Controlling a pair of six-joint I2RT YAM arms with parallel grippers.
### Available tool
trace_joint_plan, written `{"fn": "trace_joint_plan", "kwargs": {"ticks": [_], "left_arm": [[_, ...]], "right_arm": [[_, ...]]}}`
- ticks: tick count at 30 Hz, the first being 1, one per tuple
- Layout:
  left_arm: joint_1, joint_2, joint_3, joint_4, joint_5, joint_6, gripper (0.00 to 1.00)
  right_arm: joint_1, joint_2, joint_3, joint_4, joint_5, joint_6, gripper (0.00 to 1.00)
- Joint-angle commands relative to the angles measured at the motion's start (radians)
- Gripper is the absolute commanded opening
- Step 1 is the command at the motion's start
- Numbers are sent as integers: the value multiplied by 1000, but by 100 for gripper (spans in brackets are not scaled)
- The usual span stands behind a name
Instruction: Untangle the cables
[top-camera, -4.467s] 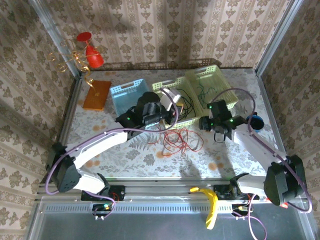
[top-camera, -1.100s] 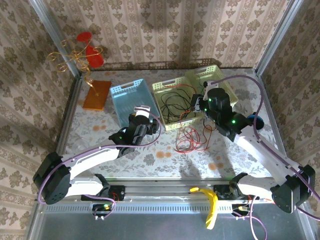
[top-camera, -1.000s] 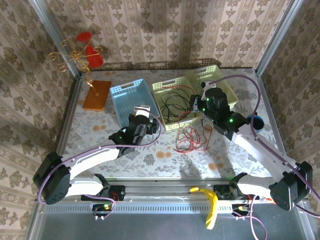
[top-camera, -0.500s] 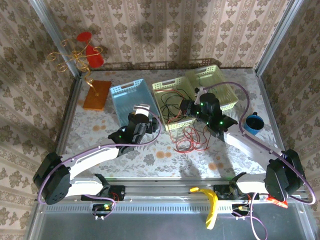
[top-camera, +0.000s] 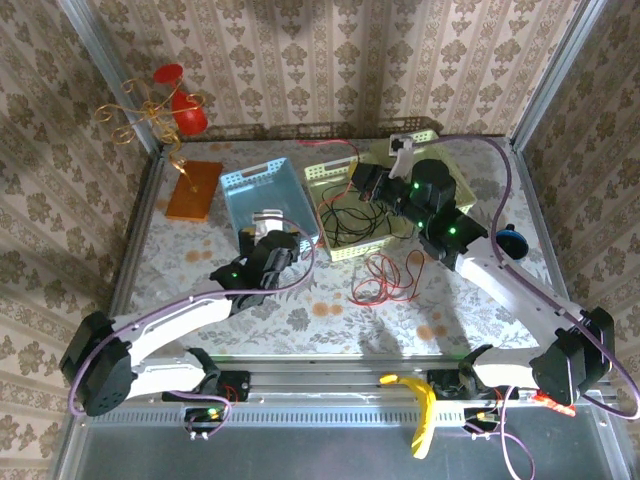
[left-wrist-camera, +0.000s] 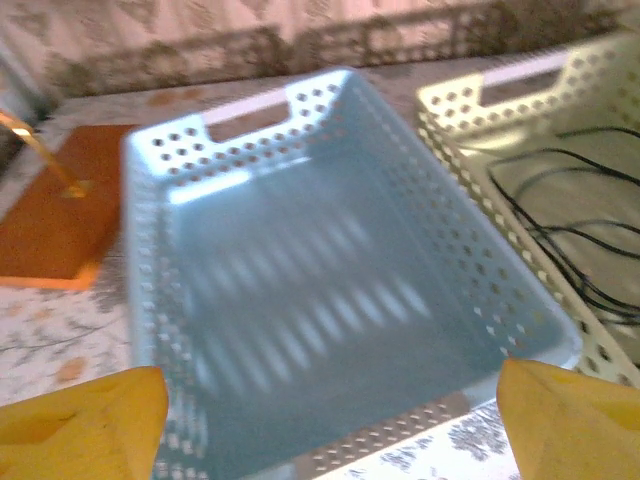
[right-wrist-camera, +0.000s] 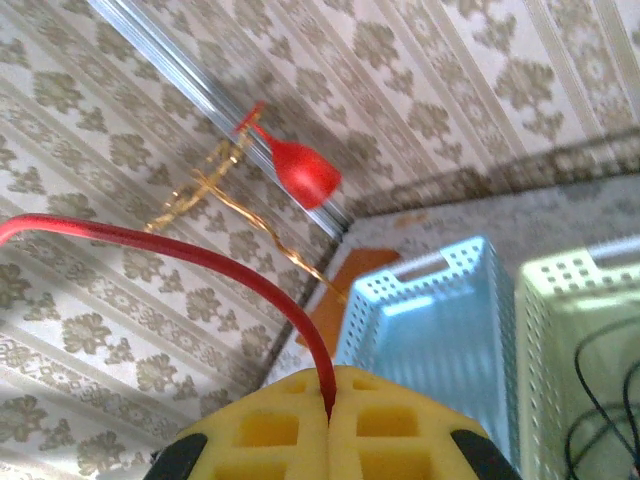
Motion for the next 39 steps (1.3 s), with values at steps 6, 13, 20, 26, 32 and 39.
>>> {"fn": "trace_joint_plan", "kwargs": {"ticks": [6,13,20,26,32,39], "left_arm": [[-3,-66,39,-329,-260,-253,87],[-5,-74,42,-366,-253,-286,87],[-6,-75,42,-358,-239,-271,87],[-5,-68,43,-346,-224,-264,87],[-5,-72,52,-335,-203,-237,87],[-1,-77,50,-285,-154,-141,88]], "right_arm": [[7,108,173,75,130,-69,0],[7,325,327,88,99,-22,0],[32,493,437,5,108,2,0],[80,715,519,-83,57,52,0],[105,864,593,-149,-8,129,12],[110,704,467,-181,102,44,48]]}}
